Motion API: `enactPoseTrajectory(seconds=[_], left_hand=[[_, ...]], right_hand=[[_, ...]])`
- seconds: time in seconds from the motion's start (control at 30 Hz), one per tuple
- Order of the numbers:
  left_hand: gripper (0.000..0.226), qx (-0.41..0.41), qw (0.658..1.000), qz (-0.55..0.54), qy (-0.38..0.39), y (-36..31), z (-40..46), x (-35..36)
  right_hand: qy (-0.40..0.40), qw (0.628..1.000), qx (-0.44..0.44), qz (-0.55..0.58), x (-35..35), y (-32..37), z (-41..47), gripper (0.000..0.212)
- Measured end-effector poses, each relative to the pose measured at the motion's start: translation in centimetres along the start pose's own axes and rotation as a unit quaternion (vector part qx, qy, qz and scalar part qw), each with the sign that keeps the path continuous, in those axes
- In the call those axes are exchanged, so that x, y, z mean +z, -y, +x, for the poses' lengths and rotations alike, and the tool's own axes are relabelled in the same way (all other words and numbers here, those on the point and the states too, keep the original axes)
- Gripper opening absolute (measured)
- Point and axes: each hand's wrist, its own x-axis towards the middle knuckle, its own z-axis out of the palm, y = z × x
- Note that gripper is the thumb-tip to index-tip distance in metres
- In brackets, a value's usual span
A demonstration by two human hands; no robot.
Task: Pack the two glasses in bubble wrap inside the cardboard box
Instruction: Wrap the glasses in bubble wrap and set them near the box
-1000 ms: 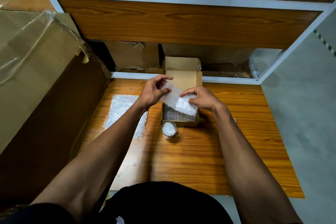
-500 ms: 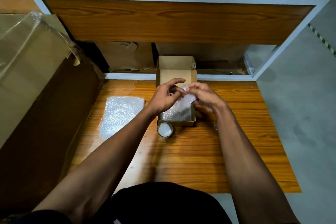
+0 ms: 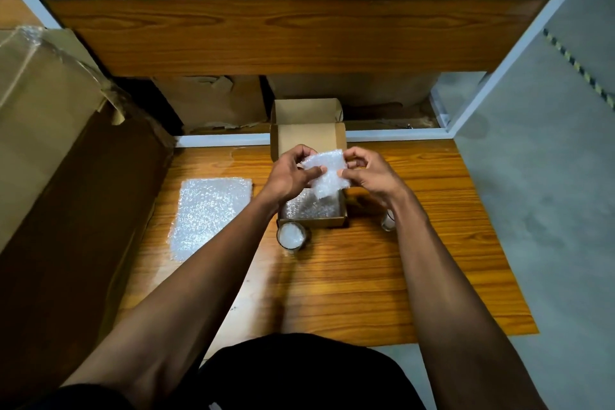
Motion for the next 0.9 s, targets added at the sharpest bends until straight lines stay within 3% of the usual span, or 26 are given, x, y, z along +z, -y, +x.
enactPoseTrajectory(seconds=[0.2,0.37,0.53,0.7,0.9], left_hand=[[0.024,0.093,0.994,0.046,-0.03,-0.1,-0.4,2.3],[0.027,0.118,0.981,0.132,-0.077,0.5,-0.2,4.0],[0.031,0.102,0.974,0.17,-0.113,1.2,0.1,4.7],[0.029,0.112,0.971,0.178,-0.111,1.5,-0.6,5.9],[0.02,0.15,0.971,0.174,-0.063,1.2,-1.2,8.1]], right_hand=[[-0.03,0.999,-0.042,0.001,-0.6,0.3,-0.7,0.041],[-0.066,0.997,-0.042,-0.002,-1.2,-0.9,-1.3,0.028],[-0.012,0.995,-0.011,0.103,-2.1,-1.9,-2.6,0.034],[-0.022,0.996,-0.05,0.066,-2.8,-2.5,-3.8,0.034],[-0.099,0.992,-0.078,0.028,-4.2,-3.7,-4.1,0.028]])
